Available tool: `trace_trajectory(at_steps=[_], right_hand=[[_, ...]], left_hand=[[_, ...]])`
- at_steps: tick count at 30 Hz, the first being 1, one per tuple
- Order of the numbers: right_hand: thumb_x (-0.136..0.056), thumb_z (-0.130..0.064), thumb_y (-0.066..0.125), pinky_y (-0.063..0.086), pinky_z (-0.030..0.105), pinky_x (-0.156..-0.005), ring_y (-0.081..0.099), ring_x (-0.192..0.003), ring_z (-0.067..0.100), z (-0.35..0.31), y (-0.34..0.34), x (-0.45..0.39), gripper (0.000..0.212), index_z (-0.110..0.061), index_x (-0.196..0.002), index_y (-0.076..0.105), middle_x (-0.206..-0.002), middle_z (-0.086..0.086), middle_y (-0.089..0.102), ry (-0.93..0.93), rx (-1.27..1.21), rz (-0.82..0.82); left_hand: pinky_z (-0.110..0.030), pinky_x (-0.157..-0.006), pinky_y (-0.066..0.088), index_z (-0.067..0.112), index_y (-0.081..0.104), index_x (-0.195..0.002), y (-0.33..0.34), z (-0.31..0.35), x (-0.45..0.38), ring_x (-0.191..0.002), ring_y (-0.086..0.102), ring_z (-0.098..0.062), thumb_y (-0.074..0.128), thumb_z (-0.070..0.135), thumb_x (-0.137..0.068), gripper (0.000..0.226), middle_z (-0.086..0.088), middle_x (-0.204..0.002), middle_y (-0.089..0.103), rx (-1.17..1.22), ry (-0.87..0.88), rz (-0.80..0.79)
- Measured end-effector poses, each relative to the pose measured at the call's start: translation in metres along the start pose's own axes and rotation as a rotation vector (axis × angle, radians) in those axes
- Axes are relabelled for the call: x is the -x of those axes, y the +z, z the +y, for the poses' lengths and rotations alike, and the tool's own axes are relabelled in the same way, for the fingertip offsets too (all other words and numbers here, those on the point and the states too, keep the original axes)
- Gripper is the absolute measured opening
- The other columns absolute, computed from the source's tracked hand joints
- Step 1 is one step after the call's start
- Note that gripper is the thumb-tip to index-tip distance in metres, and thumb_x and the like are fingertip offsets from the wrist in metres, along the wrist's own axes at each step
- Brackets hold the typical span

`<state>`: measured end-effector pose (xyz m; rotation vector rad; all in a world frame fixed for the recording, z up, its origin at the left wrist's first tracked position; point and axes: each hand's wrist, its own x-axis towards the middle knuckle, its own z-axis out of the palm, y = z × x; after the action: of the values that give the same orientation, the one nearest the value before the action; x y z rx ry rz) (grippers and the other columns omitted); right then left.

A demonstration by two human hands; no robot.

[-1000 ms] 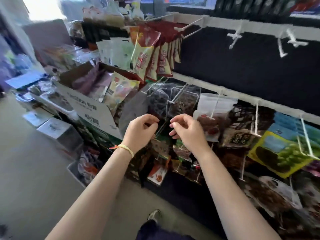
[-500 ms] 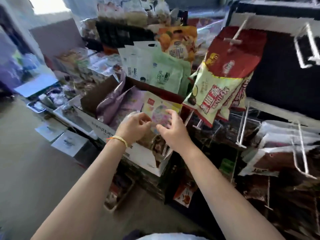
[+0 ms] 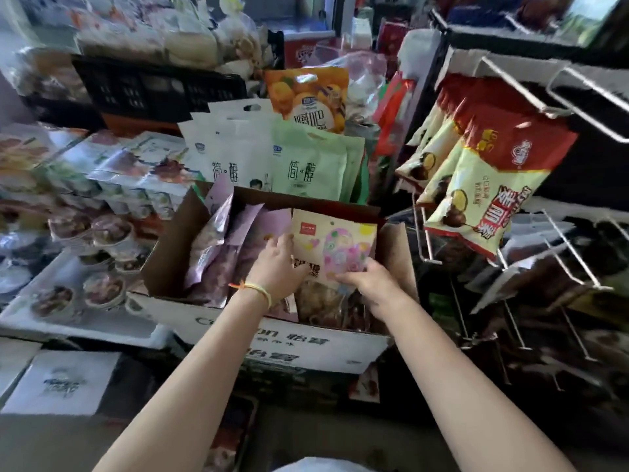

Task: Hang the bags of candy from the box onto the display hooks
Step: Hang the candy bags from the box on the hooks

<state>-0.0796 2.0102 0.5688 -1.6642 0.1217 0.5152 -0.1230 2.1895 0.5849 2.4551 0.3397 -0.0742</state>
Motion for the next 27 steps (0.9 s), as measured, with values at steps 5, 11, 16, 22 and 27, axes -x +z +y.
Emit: trace_trajectory(at_steps=[5, 11, 16, 22, 27], right_hand=[[-0.087, -0.004, 0.074, 0.054, 0.031, -0.089, 0.072, -0.095, 0.012, -0.032, -0.014, 0.044, 0.023, -0.023, -0.1, 0.075, -0.095, -0.005, 0.078, -0.314, 0.026, 0.105], [-0.08, -0.02, 0.07, 0.053, 0.03, -0.091, 0.07, -0.109, 0.017, -0.072, -0.054, 0.119, 0.023, -0.026, -0.101, 0.078, -0.109, -0.002, 0.077, -0.545, -0.216, 0.078], [-0.081, -0.028, 0.07, 0.052, 0.034, -0.099, 0.067, -0.115, 0.017, -0.058, -0.121, 0.164, 0.034, -0.021, -0.113, 0.071, -0.115, 0.0, 0.075, -0.576, -0.248, 0.222], [-0.076, -0.04, 0.078, 0.055, 0.028, -0.081, 0.07, -0.105, 0.013, -0.013, -0.248, 0.228, 0.04, -0.026, -0.112, 0.07, -0.111, -0.009, 0.075, -0.421, -0.125, 0.27], [-0.075, -0.042, 0.075, 0.055, 0.02, -0.078, 0.072, -0.097, 0.007, 0.024, -0.369, 0.276, 0.028, -0.03, -0.1, 0.071, -0.099, -0.016, 0.077, -0.355, -0.16, 0.481]], left_hand=[[-0.043, -0.112, 0.042, 0.024, 0.021, -0.153, -0.01, 0.002, 0.004, -0.132, 0.051, -0.018, 0.079, 0.067, -0.069, 0.111, -0.002, -0.144, 0.049, 0.486, 0.098, 0.045], [-0.019, -0.074, 0.055, 0.011, 0.061, -0.115, -0.027, 0.051, 0.034, -0.084, 0.071, -0.003, 0.085, 0.023, -0.076, 0.047, 0.009, -0.089, 0.077, 0.925, 0.279, -0.101], [-0.023, -0.082, 0.057, 0.012, 0.071, -0.107, -0.005, 0.134, 0.077, -0.098, 0.074, -0.014, 0.077, 0.019, -0.07, 0.038, 0.001, -0.1, 0.078, 1.0, 0.393, -0.278], [-0.028, -0.083, 0.058, 0.006, 0.068, -0.119, 0.083, 0.254, 0.121, -0.1, 0.074, -0.021, 0.074, 0.016, -0.084, 0.036, -0.006, -0.107, 0.077, 1.049, 0.385, -0.356], [-0.038, -0.086, 0.06, 0.011, 0.069, -0.115, 0.175, 0.367, 0.153, -0.1, 0.074, -0.027, 0.07, 0.032, -0.083, 0.038, -0.01, -0.109, 0.076, 1.079, 0.323, -0.515]])
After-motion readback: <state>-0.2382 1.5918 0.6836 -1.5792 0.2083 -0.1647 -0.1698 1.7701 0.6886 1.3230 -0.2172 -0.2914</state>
